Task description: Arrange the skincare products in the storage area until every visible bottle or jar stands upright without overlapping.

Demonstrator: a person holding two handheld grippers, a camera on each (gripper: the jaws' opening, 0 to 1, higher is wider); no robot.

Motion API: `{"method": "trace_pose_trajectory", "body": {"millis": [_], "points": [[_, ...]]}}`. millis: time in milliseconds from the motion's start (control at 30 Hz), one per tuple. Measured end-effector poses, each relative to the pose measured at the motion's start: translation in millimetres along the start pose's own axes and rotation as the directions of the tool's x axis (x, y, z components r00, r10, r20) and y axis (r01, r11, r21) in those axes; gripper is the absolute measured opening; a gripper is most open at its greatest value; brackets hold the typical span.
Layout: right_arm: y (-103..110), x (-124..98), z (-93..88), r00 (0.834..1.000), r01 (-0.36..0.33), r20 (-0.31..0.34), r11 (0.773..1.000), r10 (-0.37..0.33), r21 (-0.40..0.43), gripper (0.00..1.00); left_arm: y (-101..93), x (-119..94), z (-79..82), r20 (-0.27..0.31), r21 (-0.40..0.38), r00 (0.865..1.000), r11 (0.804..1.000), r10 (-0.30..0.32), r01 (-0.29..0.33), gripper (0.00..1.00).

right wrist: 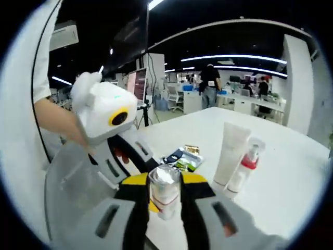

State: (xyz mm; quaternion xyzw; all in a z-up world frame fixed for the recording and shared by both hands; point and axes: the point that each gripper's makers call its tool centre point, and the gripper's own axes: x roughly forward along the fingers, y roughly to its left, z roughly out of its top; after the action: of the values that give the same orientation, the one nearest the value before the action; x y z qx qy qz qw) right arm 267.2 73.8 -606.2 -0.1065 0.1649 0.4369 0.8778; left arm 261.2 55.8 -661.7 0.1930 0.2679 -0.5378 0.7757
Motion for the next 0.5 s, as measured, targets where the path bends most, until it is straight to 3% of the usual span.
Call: {"method": "trace_pose_trajectory", "body": {"millis": [67, 167, 500], "points": [[0.7, 2.6, -7.9, 1.0, 0.011, -0.024, 1.0, -0.011, 0.003, 0.21, -1.0, 4.9, -7.7, -0.02, 0.042, 1.0, 0.999, -0.002, 0.003, 0.16], [-1.3, 4.3, -15.9, 0.999, 0.03, -0.032, 0.999, -0.029, 0.044, 0.21, -0.3, 8.8, -14.8, -0.028, 0.035, 1.0, 0.999, -0.005, 0.006, 0.16], [-4.1, 11.8, -29.5, 0.997, 0.043, -0.067, 0.998, -0.041, 0.04, 0.21, 2.9, 19.8, -25.3, -0.057, 0.037, 0.998, 0.999, -0.021, 0.023, 0.16]]}}
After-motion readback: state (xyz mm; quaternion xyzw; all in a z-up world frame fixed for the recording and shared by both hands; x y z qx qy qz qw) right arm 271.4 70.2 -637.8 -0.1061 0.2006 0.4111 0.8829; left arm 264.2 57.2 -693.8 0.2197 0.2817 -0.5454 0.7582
